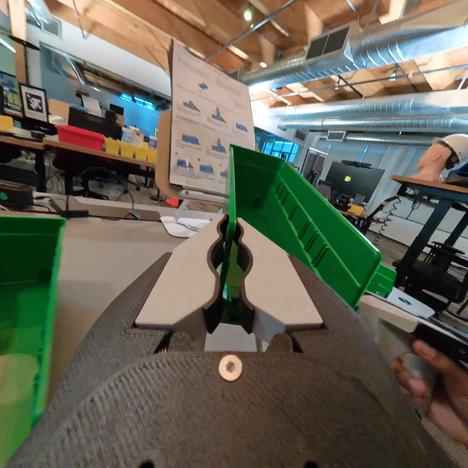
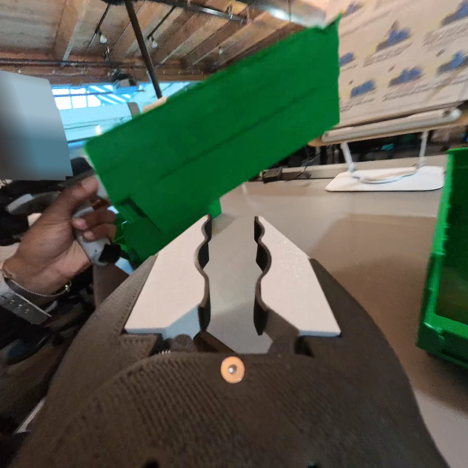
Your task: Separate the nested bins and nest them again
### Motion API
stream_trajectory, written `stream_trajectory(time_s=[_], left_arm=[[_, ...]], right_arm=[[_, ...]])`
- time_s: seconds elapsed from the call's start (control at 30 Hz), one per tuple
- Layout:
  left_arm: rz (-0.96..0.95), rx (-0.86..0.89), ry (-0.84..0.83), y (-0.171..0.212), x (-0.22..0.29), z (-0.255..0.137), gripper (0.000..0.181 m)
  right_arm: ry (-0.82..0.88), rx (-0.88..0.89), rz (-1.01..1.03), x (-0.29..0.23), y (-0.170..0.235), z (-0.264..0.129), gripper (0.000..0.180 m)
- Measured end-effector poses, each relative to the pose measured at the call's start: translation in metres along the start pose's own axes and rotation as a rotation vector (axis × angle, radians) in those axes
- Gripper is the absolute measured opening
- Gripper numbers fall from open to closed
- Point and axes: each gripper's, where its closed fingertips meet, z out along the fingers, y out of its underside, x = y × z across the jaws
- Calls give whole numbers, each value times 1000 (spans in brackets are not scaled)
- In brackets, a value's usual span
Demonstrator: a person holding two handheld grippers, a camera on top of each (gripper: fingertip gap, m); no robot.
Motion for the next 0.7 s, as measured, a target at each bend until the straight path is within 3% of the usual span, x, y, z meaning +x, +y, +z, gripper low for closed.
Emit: stream_trajectory(time_s=[0.13, 0.33, 0.47, 0.7], left_arm=[[-7, -69, 5, 36, 6, 22, 0], [-22, -153, -32, 82, 3, 39, 0], [0, -183, -61, 98, -1, 38, 0], [25, -222, -110, 118, -3, 21, 1]], right_arm=[[48, 12, -39, 3, -1, -15, 37], [62, -50, -121, -15, 20, -5, 50], [99, -92, -216, -17, 36, 14, 53], [139, -244, -187, -11, 69, 37, 52]])
